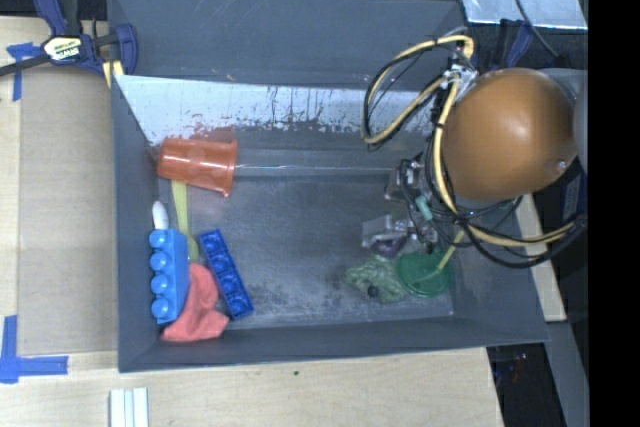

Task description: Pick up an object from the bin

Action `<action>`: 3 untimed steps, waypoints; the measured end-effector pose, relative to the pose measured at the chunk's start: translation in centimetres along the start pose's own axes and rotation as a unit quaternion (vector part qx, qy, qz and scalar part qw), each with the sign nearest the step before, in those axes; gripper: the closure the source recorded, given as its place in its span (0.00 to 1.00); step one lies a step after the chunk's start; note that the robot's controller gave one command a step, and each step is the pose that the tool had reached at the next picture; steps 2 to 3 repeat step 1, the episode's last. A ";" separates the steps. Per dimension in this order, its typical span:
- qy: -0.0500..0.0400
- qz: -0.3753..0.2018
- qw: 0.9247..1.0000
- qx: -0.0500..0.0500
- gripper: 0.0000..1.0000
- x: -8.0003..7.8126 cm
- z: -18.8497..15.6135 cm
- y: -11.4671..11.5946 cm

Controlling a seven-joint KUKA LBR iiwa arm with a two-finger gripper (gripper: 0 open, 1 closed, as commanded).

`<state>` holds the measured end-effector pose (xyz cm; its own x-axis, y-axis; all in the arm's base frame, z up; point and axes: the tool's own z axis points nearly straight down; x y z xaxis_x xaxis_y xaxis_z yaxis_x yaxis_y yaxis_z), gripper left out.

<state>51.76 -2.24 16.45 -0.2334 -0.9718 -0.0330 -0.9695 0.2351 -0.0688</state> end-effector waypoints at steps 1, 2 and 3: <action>-0.001 -0.127 0.992 -0.001 1.00 0.3 0.5 -0.2; -0.001 -0.127 0.992 -0.001 1.00 0.3 0.5 -0.2; -0.001 -0.127 0.992 -0.001 1.00 0.3 0.5 -0.2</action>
Offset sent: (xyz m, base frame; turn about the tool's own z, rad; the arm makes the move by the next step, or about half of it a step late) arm 0.0048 -0.0268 -0.0005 -0.4884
